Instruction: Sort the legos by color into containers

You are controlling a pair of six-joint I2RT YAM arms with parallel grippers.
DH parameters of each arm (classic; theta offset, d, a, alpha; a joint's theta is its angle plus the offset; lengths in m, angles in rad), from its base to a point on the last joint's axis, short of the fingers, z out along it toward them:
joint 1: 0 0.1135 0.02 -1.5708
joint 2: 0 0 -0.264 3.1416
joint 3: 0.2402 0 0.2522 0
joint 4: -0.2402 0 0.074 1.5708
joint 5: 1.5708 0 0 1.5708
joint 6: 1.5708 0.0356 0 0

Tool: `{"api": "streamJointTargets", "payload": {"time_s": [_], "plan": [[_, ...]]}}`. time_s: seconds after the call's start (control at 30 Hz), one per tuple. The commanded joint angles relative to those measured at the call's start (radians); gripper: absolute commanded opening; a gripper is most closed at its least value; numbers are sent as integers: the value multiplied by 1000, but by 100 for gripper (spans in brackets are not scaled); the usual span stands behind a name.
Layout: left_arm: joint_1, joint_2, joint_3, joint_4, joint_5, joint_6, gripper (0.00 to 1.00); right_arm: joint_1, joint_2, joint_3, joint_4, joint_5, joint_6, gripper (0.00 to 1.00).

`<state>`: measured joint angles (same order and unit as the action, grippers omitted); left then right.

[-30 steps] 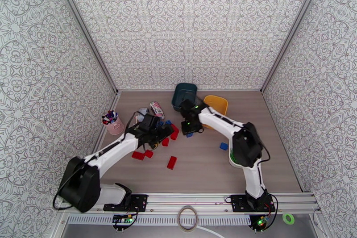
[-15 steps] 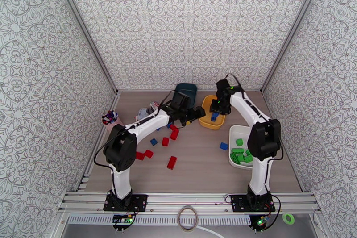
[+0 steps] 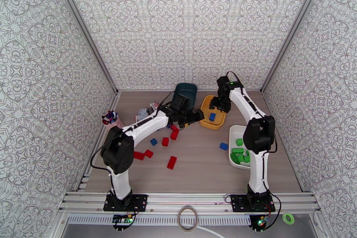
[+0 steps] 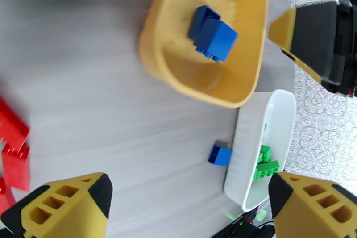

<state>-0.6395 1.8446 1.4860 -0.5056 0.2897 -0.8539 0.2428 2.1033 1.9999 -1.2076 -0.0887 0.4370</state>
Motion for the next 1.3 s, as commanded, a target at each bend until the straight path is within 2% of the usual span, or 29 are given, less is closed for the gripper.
{"api": "streamJointTargets", "payload": {"time_s": [0.0,0.3,0.47,0.63,0.93,1.1,1.27], "plan": [[1,-54,-38,-7,-68,-7,98,6,-130,-116,14,7,2,63],[-7,-66,-54,-10,-110,-31,97,74,-390,-559,140,-81,87,67],[-23,-56,-49,-11,-115,-37,97,155,-463,-738,213,-117,157,69],[-43,-55,-52,-10,-126,-43,97,196,-489,-862,265,-122,207,70],[-68,-82,-95,2,-142,-62,97,177,-490,-914,176,62,204,78],[-69,-96,-113,4,-145,-63,97,143,-477,-929,171,102,197,80],[-68,-104,-122,7,-148,-63,97,140,-436,-907,193,87,205,78]]}}
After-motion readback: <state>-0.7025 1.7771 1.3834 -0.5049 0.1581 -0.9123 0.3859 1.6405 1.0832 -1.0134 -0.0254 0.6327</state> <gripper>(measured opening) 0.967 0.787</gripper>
